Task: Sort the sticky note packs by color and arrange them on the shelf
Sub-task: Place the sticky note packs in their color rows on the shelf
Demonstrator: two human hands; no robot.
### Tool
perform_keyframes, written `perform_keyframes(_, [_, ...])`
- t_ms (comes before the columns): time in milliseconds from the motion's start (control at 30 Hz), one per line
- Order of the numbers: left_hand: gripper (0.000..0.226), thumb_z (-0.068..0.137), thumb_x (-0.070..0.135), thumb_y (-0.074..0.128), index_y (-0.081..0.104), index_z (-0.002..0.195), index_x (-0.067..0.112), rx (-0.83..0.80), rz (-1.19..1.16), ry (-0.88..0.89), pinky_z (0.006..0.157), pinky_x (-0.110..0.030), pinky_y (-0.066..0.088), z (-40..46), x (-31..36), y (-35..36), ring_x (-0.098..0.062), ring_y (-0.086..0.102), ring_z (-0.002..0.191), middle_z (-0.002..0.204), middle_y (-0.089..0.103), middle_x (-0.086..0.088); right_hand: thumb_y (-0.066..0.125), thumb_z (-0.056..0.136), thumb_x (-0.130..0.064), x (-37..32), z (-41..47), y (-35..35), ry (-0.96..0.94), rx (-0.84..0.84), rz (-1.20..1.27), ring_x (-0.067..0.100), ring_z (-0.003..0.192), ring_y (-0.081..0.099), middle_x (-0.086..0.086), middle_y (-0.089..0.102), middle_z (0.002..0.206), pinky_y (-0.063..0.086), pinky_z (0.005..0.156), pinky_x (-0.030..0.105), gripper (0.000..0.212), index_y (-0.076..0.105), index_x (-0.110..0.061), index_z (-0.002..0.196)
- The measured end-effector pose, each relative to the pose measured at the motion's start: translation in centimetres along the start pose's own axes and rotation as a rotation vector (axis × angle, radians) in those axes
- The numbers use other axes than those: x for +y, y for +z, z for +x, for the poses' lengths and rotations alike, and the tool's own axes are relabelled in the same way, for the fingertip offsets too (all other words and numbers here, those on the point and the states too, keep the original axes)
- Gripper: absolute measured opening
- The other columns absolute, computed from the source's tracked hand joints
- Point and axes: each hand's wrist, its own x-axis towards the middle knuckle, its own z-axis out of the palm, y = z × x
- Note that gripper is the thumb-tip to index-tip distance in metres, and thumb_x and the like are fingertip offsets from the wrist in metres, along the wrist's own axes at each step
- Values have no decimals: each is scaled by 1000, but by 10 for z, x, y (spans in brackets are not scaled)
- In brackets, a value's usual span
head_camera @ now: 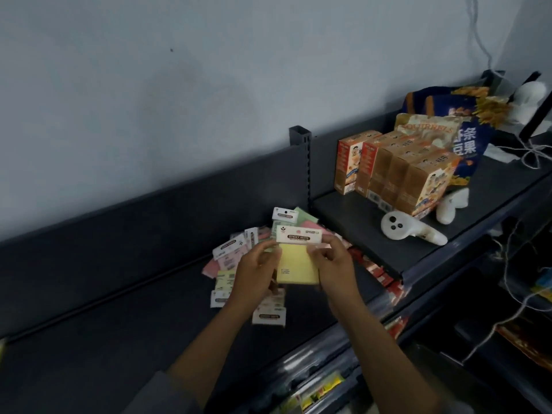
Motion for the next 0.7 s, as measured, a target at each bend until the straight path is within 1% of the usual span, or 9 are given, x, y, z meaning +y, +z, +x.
perform_keyframes(100, [14, 94, 27, 67, 76, 104, 26, 44, -109, -108, 78, -64, 57, -15, -17, -30, -43, 71, 90, 100, 73, -16, 60, 99, -18, 5, -5, 30, -5, -94, 30, 23, 95, 69, 7, 71, 108, 59, 64, 33, 15, 61, -25, 113])
perform_keyframes(133, [14, 94, 26, 67, 77, 104, 22, 74, -137, -135, 76, -65, 58, -21, -21, -39, -48, 70, 92, 104, 71, -22, 60, 99, -19, 8, -8, 41, 8, -125, 34, 23, 95, 69, 7, 71, 108, 60, 66, 36, 16, 62, -27, 113])
perform_keyframes(200, [16, 99, 16, 62, 74, 108, 10, 150, -124, -156, 59, -39, 62, -34, -26, -58, -32, 73, 72, 95, 70, -24, 58, 101, -19, 13, -16, 63, 38, -175, 43, 25, 93, 70, 7, 72, 105, 60, 70, 43, 16, 63, -31, 110])
perform_keyframes(267, [22, 102, 16, 57, 70, 116, 4, 216, 0, -117, 45, -23, 48, -46, -26, -76, -14, 62, 50, 77, 70, -14, 56, 102, -20, 17, -25, 82, 76, -224, 51, 30, 93, 71, 7, 72, 104, 61, 71, 49, 18, 64, -32, 113])
perform_keyframes(333, [24, 102, 19, 57, 70, 118, 8, 276, 111, -62, 44, -23, 43, -54, -32, -97, -13, 57, 47, 69, 69, -8, 54, 102, -19, 19, -35, 100, 142, -289, 75, 31, 88, 71, 6, 69, 108, 61, 67, 54, 24, 61, -28, 124])
perform_keyframes(400, [22, 103, 20, 55, 71, 118, 14, 312, 187, -2, 46, -23, 44, -61, -36, -115, -12, 58, 48, 66, 70, -5, 53, 102, -15, 18, -44, 117, 186, -347, 71, 32, 74, 68, 5, 66, 111, 58, 55, 45, 32, 55, -30, 130])
perform_keyframes(467, [23, 104, 23, 53, 69, 120, 20, 331, 252, 38, 51, -23, 46, -68, -38, -126, -15, 64, 52, 73, 73, -2, 51, 102, -9, 18, -51, 134, 178, -376, 63, 35, 77, 68, 6, 65, 113, 53, 46, 34, 34, 54, -30, 129])
perform_keyframes(567, [26, 105, 25, 51, 66, 125, 20, 367, 340, 80, 56, -23, 52, -74, -43, -145, -13, 67, 57, 85, 74, 4, 50, 101, -4, 20, -59, 161, 157, -395, 41, 34, 91, 68, 9, 65, 117, 54, 49, 36, 36, 55, -24, 129])
perform_keyframes(700, [32, 105, 32, 47, 62, 133, 26, 381, 478, 116, 68, -28, 56, -82, -52, -185, -3, 68, 75, 99, 73, 11, 48, 100, -2, 19, -77, 197, 149, -401, 21, 25, 92, 68, 2, 67, 113, 57, 52, 39, 35, 55, -23, 128])
